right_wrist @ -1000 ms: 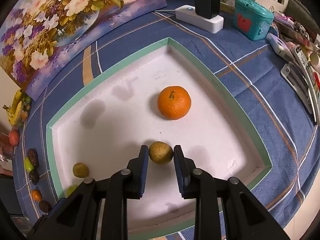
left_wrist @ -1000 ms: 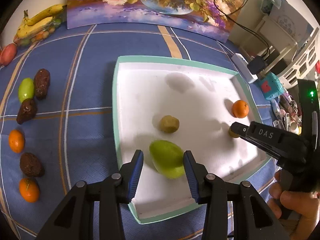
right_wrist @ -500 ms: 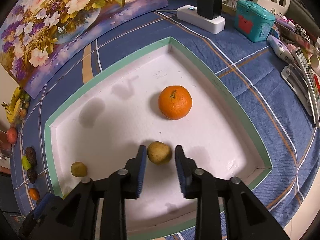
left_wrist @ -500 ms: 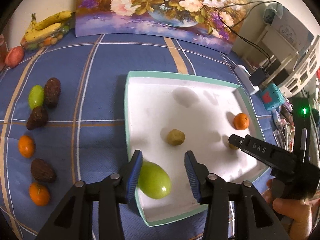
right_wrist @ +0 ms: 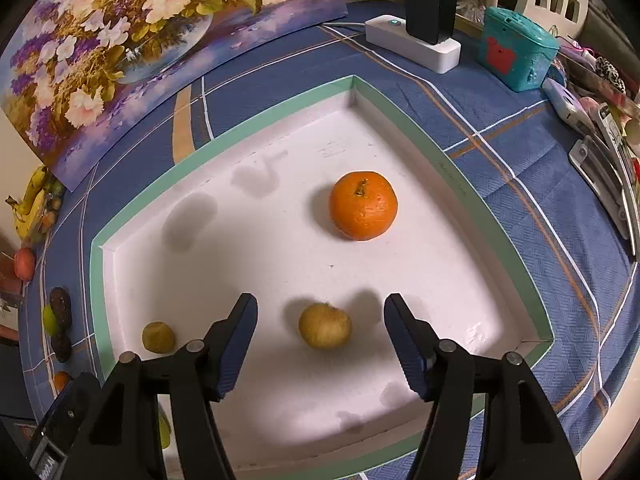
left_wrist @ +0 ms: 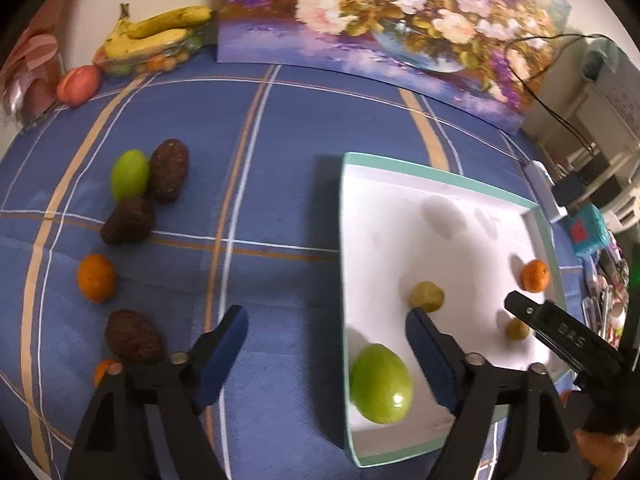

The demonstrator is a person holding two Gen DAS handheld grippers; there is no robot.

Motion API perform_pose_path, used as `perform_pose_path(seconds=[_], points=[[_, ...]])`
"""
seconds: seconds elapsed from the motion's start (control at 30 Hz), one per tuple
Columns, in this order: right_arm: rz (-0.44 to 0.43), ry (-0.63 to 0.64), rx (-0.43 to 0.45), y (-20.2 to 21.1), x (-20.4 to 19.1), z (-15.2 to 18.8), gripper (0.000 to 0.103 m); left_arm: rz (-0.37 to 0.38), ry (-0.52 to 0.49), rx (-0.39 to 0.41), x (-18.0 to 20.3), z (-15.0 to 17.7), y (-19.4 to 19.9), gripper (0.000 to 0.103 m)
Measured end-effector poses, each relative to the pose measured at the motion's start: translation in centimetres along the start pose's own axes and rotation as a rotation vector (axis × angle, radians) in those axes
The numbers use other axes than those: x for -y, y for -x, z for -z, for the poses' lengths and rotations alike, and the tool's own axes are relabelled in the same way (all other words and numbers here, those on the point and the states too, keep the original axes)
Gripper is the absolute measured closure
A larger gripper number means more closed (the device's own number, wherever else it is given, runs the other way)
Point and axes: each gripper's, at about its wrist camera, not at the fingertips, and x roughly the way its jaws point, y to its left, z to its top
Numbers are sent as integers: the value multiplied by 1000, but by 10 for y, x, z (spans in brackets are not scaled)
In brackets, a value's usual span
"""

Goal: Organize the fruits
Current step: 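Withdraw both open tools from the tray back toward the remaining fruit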

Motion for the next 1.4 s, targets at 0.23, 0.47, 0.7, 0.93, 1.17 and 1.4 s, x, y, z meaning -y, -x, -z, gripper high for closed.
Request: perform_pose_path(seconds=[0.23, 0.47, 0.7, 0.93, 1.17, 1.4], points=[[-12, 16, 36, 4, -2, 2, 11, -20, 37, 25, -10, -2, 0, 1], [-27, 38, 122, 13, -9, -1, 11, -30, 31, 77, -14, -4, 6, 0], [-58, 14, 183, 24, -10, -5, 11, 66, 32, 115, -15, -10, 15, 0], [-106, -29, 155, 24, -7, -8, 11, 118, 27, 104, -10, -17, 19, 0], [-119, -38, 169, 27, -4, -9, 11, 74, 6, 219, -16, -24, 39, 0], [-144, -40, 201, 31, -7, -9, 11, 62, 62, 288, -40, -32, 54, 0]])
